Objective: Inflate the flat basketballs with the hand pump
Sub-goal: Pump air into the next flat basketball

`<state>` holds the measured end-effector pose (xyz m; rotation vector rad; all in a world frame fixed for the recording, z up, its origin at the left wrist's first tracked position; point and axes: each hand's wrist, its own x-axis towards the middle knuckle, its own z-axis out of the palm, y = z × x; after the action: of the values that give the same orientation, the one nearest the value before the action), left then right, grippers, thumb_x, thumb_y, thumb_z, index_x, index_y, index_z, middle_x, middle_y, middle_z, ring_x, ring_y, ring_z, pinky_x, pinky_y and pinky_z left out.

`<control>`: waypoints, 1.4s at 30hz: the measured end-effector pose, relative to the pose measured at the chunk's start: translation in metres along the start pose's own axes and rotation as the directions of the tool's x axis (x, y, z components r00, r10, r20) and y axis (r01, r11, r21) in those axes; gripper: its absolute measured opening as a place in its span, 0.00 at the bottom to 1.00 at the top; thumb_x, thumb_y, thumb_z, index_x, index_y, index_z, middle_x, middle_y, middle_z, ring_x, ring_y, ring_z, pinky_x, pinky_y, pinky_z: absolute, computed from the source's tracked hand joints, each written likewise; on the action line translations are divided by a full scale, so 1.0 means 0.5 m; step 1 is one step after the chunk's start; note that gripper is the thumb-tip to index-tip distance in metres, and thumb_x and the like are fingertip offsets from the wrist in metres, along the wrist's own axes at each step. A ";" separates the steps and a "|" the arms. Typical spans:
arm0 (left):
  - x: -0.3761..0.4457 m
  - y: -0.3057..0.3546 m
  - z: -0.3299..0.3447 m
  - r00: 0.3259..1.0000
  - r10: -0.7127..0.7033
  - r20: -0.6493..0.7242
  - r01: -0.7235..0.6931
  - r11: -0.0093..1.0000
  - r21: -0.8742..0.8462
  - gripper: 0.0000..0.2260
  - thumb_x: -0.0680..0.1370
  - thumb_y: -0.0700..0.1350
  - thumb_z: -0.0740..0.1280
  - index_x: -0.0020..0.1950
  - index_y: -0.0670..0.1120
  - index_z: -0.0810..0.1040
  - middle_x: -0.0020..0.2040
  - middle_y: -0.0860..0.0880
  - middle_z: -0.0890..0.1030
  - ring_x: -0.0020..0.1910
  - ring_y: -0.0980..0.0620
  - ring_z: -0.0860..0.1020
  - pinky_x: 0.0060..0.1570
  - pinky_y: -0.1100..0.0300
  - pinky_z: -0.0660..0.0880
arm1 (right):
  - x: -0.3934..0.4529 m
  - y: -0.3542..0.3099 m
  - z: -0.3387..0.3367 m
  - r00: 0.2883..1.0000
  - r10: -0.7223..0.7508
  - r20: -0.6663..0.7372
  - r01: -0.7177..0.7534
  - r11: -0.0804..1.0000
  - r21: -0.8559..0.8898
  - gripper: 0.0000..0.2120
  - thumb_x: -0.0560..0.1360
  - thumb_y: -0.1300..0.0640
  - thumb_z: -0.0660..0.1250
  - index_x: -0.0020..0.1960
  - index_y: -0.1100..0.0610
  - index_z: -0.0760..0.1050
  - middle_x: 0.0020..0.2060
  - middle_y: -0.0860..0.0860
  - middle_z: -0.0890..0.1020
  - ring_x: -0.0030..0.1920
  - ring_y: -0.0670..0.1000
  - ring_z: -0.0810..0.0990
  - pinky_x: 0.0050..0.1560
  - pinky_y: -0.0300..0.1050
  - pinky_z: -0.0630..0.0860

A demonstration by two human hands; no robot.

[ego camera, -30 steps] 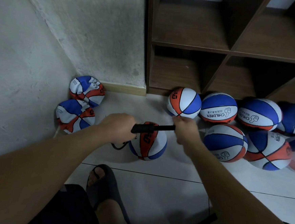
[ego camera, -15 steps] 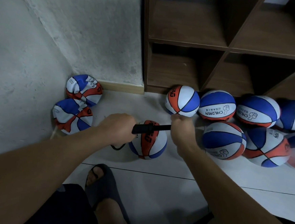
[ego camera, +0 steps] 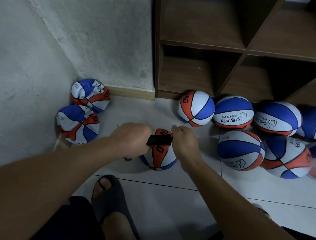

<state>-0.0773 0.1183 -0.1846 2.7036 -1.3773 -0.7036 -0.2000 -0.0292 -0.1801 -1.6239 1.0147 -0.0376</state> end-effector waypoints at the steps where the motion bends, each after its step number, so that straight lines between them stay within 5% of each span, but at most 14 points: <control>1: 0.000 0.001 -0.001 1.000 0.003 -0.001 -0.003 1.000 -0.015 0.10 0.78 0.48 0.71 0.38 0.49 0.77 0.33 0.49 0.80 0.31 0.49 0.80 0.34 0.51 0.80 | 0.001 -0.004 -0.007 1.000 -0.004 0.009 0.004 1.000 -0.014 0.19 0.85 0.54 0.61 0.36 0.55 0.64 0.27 0.48 0.65 0.29 0.48 0.63 0.33 0.47 0.62; 7: -0.003 -0.018 -0.006 1.000 -0.018 -0.012 0.017 0.998 -0.056 0.12 0.80 0.50 0.70 0.37 0.52 0.76 0.32 0.52 0.79 0.30 0.52 0.78 0.30 0.58 0.69 | 0.054 -0.004 -0.102 0.997 0.044 -0.062 -0.047 0.998 -0.047 0.09 0.82 0.55 0.63 0.46 0.60 0.75 0.38 0.54 0.74 0.35 0.50 0.70 0.35 0.48 0.68; 12: -0.003 -0.053 -0.015 0.997 -0.078 0.021 0.079 0.996 -0.044 0.10 0.78 0.52 0.71 0.38 0.52 0.78 0.33 0.52 0.80 0.31 0.51 0.80 0.30 0.58 0.72 | 0.084 0.000 -0.167 0.991 0.136 -0.016 -0.135 0.989 0.062 0.10 0.79 0.51 0.68 0.43 0.54 0.72 0.30 0.51 0.69 0.29 0.52 0.64 0.29 0.43 0.61; 17: -0.004 -0.039 -0.017 0.997 -0.079 0.028 0.079 0.996 -0.032 0.10 0.80 0.52 0.69 0.39 0.51 0.79 0.35 0.51 0.81 0.33 0.49 0.81 0.32 0.56 0.75 | 0.066 -0.018 -0.136 0.998 0.041 -0.041 -0.041 0.999 0.001 0.07 0.81 0.54 0.65 0.47 0.56 0.78 0.35 0.49 0.76 0.35 0.50 0.73 0.34 0.44 0.70; 22: 0.001 -0.011 -0.036 0.998 -0.062 -0.002 0.062 0.998 -0.022 0.07 0.78 0.49 0.71 0.40 0.51 0.80 0.34 0.51 0.81 0.32 0.49 0.80 0.29 0.58 0.68 | 0.018 -0.028 -0.047 0.996 -0.085 -0.031 0.085 0.996 0.010 0.11 0.83 0.58 0.60 0.41 0.57 0.69 0.34 0.53 0.68 0.35 0.50 0.66 0.38 0.49 0.64; 28: 0.002 0.008 -0.012 0.997 -0.051 -0.065 0.047 0.997 -0.054 0.10 0.79 0.49 0.72 0.40 0.51 0.76 0.35 0.50 0.80 0.33 0.50 0.79 0.32 0.56 0.75 | 0.021 -0.034 -0.004 0.991 -0.130 0.016 0.130 0.991 0.020 0.16 0.84 0.54 0.60 0.39 0.56 0.68 0.29 0.49 0.67 0.29 0.46 0.67 0.34 0.46 0.66; 32: 0.001 -0.005 -0.001 0.994 -0.100 -0.051 0.089 0.980 -0.176 0.11 0.79 0.49 0.72 0.39 0.51 0.76 0.35 0.50 0.80 0.34 0.48 0.80 0.33 0.55 0.74 | 0.034 -0.052 -0.006 0.992 -0.085 0.096 0.085 0.996 0.006 0.24 0.83 0.36 0.60 0.52 0.57 0.76 0.37 0.49 0.74 0.36 0.47 0.74 0.38 0.48 0.73; 35: -0.003 -0.026 -0.003 0.978 -0.196 -0.072 0.160 0.926 -0.343 0.08 0.80 0.48 0.72 0.42 0.49 0.79 0.35 0.49 0.82 0.33 0.49 0.81 0.33 0.54 0.77 | 0.045 -0.069 -0.005 0.977 0.067 0.202 -0.124 0.951 0.282 0.39 0.78 0.22 0.56 0.64 0.57 0.76 0.51 0.54 0.84 0.51 0.53 0.84 0.57 0.58 0.83; 38: 0.002 -0.067 -0.006 0.938 -0.333 -0.092 0.266 0.867 -0.422 0.10 0.80 0.49 0.73 0.40 0.49 0.77 0.33 0.49 0.80 0.31 0.50 0.79 0.31 0.57 0.71 | 0.053 -0.044 0.019 0.974 0.054 0.219 -0.141 0.904 0.405 0.34 0.83 0.28 0.54 0.64 0.57 0.77 0.53 0.57 0.87 0.55 0.57 0.87 0.62 0.59 0.82; 42: 0.005 -0.111 0.010 0.910 -0.413 -0.045 0.351 0.822 -0.448 0.11 0.78 0.49 0.72 0.39 0.48 0.76 0.32 0.48 0.77 0.29 0.47 0.78 0.31 0.58 0.71 | 0.056 0.022 0.067 0.938 -0.179 0.297 0.193 0.981 -0.019 0.15 0.87 0.47 0.61 0.61 0.55 0.80 0.55 0.54 0.85 0.57 0.56 0.83 0.60 0.55 0.79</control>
<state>-0.0358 0.1513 -0.2025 2.6078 -0.5505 -0.7151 -0.1715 -0.0197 -0.2140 -1.7053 0.6358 0.1001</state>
